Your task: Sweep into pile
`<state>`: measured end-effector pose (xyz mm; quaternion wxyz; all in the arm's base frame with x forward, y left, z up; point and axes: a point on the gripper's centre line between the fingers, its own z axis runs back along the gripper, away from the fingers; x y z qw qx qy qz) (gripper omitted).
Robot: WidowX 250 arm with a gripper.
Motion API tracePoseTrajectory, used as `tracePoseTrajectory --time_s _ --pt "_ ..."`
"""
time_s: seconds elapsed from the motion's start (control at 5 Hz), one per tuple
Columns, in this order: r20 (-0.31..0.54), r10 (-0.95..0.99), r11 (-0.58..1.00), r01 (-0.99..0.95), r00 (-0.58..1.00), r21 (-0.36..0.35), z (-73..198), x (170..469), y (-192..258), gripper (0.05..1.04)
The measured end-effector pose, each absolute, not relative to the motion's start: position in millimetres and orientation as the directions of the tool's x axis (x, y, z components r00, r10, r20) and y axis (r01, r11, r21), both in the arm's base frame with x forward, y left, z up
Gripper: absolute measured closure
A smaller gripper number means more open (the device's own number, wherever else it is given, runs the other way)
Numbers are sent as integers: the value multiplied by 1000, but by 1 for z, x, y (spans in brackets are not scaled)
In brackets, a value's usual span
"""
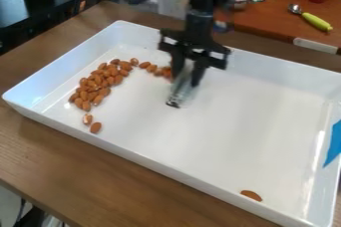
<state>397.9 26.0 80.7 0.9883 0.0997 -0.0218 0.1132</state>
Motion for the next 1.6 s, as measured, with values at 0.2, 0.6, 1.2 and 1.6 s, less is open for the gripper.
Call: tracePoseTrajectory --time_s 0.2,0.6,1.2,1.6 --pt "98 240 911 -259 966 320 82 393 54 708" --pt "198 335 657 -379 921 652 98 371 112 708" --pt "221 291 909 -341 931 240 158 362 53 708" --pt "180 79 988 -101 980 116 133 342 -39 708"
